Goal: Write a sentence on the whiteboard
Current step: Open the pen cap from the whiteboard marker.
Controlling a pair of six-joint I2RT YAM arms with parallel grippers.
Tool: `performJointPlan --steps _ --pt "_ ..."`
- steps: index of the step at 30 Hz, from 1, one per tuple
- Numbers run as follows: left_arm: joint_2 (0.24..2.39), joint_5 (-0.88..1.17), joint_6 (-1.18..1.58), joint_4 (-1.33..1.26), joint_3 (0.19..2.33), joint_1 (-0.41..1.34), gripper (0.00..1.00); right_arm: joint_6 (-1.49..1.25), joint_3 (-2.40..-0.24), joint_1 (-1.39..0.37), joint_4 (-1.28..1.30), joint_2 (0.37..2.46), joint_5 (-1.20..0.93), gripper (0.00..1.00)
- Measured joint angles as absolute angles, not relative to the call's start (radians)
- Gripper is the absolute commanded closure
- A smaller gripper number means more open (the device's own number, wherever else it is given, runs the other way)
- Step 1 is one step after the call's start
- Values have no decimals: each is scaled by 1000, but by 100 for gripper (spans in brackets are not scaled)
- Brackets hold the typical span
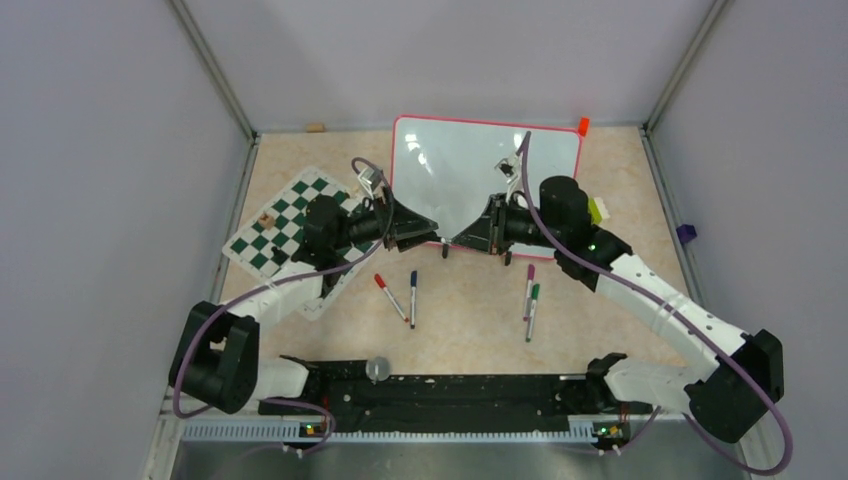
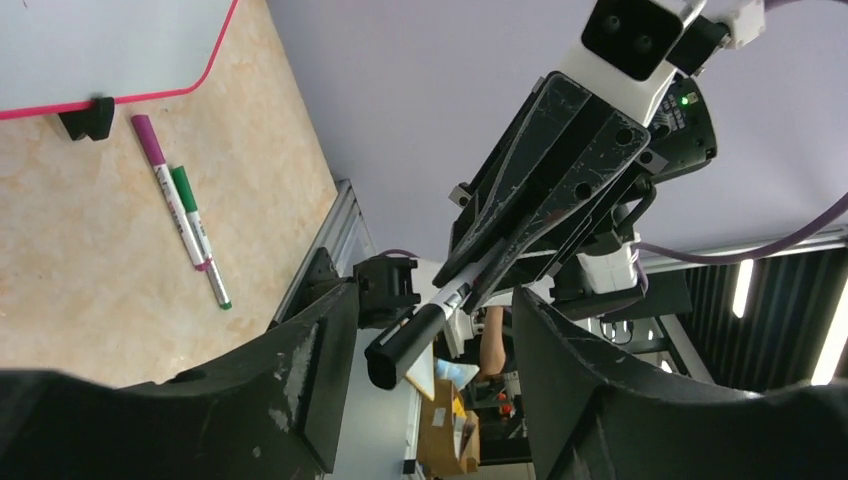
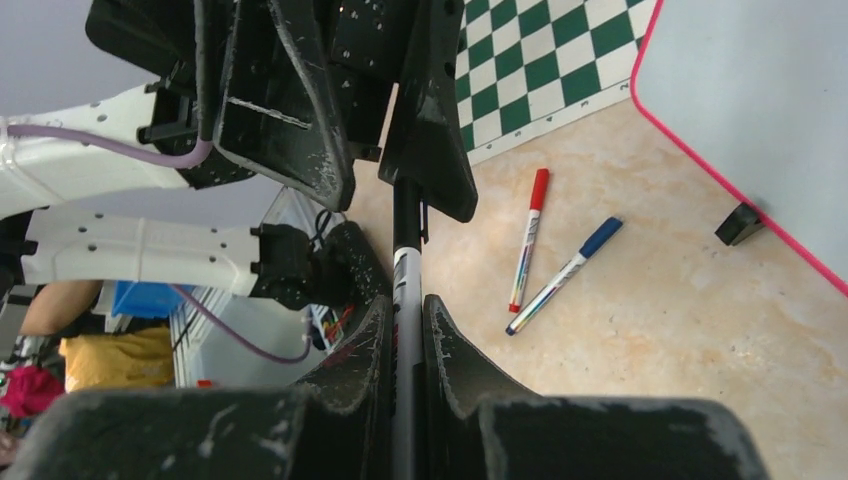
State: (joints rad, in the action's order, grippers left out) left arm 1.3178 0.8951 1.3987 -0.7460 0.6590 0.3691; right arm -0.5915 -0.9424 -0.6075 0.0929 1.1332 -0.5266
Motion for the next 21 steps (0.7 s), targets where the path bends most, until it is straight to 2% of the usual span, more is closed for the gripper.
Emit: performJointPlan --steps 3,7,9,10,21 --pt "1307 929 1358 -714 659 369 52 -580 -956 -607 125 1137 -574 100" --pt "1298 962 1324 -688 659 369 59 -571 -965 -607 135 1143 -604 100" --pt "1298 975 1313 -677 659 369 71 -569 -965 -607 136 1145 -614 100" --pt "1298 980 1308 -671 659 369 74 -569 -965 -607 135 1146 -618 100" --pt "1298 1050 1319 -691 658 368 62 -574 -965 -604 125 1148 -666 100"
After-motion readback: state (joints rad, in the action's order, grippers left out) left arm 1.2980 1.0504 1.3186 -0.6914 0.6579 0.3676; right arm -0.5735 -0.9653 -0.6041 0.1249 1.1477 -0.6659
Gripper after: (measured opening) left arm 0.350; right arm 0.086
